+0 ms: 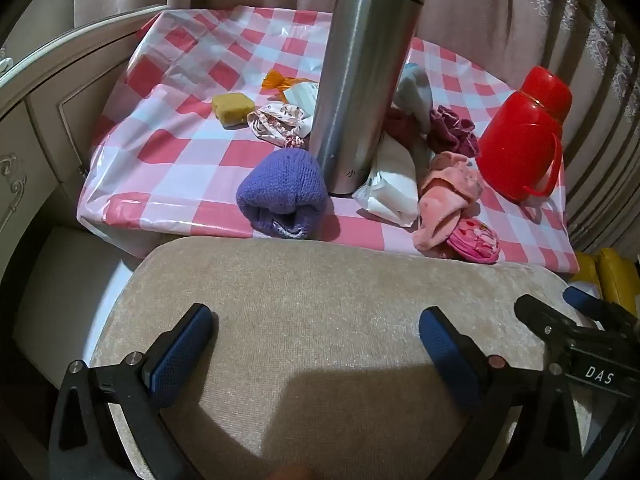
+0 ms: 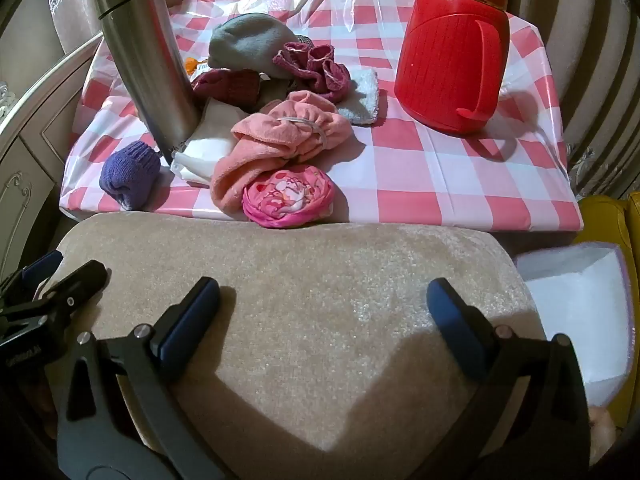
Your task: Organize soft objects
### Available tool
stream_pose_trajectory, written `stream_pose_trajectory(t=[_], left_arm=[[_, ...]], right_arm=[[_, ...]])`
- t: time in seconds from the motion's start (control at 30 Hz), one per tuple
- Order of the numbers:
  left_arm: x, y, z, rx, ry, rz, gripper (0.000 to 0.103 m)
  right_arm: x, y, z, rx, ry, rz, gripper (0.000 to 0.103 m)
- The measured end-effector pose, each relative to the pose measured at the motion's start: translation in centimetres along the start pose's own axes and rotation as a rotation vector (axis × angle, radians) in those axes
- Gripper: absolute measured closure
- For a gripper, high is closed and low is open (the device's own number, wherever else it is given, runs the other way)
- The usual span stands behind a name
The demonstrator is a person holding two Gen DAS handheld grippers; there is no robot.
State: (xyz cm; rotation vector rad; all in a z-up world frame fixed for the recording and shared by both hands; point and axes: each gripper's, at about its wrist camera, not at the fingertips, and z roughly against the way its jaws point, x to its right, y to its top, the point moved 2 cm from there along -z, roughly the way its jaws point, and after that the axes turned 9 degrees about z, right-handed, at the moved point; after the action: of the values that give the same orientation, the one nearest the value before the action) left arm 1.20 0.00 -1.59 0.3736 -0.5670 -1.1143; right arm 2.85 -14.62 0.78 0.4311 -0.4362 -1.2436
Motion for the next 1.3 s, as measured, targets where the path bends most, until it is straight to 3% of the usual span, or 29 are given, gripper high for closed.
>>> stream_pose_trajectory(t=[1.3], left_arm=[[0.2,-0.02,0.1,0.008,0.008,-0.004,0.0]], right_arm=[[0.17,-0.17,0.23,0.024,0.013,-0.013,0.0]])
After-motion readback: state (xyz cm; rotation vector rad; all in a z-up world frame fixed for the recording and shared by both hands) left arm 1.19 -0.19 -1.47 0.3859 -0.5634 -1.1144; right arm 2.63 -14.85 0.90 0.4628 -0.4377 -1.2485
